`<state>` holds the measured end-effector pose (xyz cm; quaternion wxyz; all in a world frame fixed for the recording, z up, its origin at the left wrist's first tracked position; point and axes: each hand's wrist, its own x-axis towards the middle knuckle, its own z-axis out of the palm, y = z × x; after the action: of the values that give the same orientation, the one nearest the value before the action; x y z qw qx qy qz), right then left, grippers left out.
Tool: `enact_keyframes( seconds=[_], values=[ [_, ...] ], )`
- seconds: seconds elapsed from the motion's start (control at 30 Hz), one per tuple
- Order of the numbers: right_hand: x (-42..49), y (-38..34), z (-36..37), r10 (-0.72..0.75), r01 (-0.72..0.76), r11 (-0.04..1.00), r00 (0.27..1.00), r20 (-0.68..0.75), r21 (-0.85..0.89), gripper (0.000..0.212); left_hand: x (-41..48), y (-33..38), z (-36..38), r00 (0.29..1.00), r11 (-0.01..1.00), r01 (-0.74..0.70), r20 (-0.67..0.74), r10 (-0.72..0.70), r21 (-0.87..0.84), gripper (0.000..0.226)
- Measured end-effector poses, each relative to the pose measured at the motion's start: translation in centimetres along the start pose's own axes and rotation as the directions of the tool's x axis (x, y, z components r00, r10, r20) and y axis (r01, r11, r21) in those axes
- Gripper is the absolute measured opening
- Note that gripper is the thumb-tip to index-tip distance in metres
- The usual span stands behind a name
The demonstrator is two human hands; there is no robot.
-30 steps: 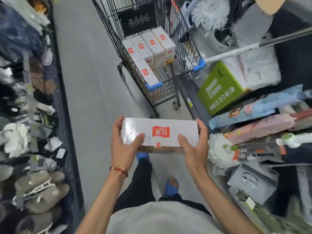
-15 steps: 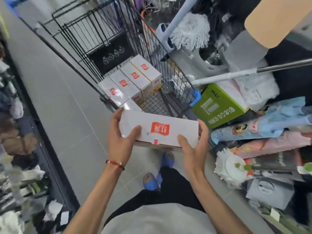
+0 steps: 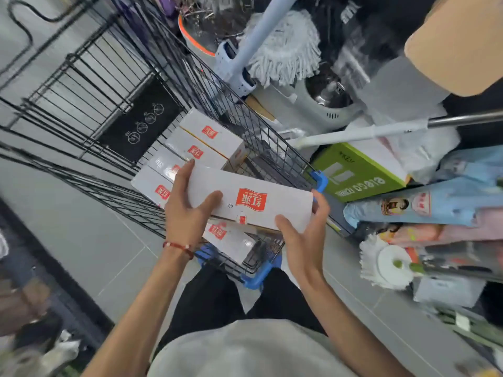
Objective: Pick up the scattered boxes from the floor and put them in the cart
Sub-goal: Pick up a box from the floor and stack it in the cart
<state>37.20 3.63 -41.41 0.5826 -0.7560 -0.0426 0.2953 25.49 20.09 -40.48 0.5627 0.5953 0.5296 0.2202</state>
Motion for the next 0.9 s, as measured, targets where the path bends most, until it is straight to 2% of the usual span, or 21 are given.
enact_keyframes(
  seconds=[0.17,0.37,0.67,0.9],
  values=[
    [1.5,1.1,4.1,0.045,-0.046,0.999,0.984,-0.173,-0.003,0.079,6.1,-1.0,-0.1,0.983,0.999,0.027,0.183,-0.031,0.028,0.068],
    [2.9,4.9,7.1,0.063,-0.075,0.997,0.927,-0.371,-0.019,0.075,12.1,-4.5,1.8,0.918,0.996,0.057,0.390,-0.077,0.063,0.072],
    [4.8,11.6,8.7,0.126,-0.154,0.987,0.910,-0.394,-0.038,0.081,15.1,-10.6,3.9,0.900,0.984,0.065,0.417,-0.130,0.168,0.067],
    [5.6,17.0,10.2,0.215,-0.234,0.972,0.914,-0.344,-0.015,0.088,15.7,-14.9,3.9,0.900,0.930,0.066,0.381,-0.212,0.362,0.066]
  ],
)
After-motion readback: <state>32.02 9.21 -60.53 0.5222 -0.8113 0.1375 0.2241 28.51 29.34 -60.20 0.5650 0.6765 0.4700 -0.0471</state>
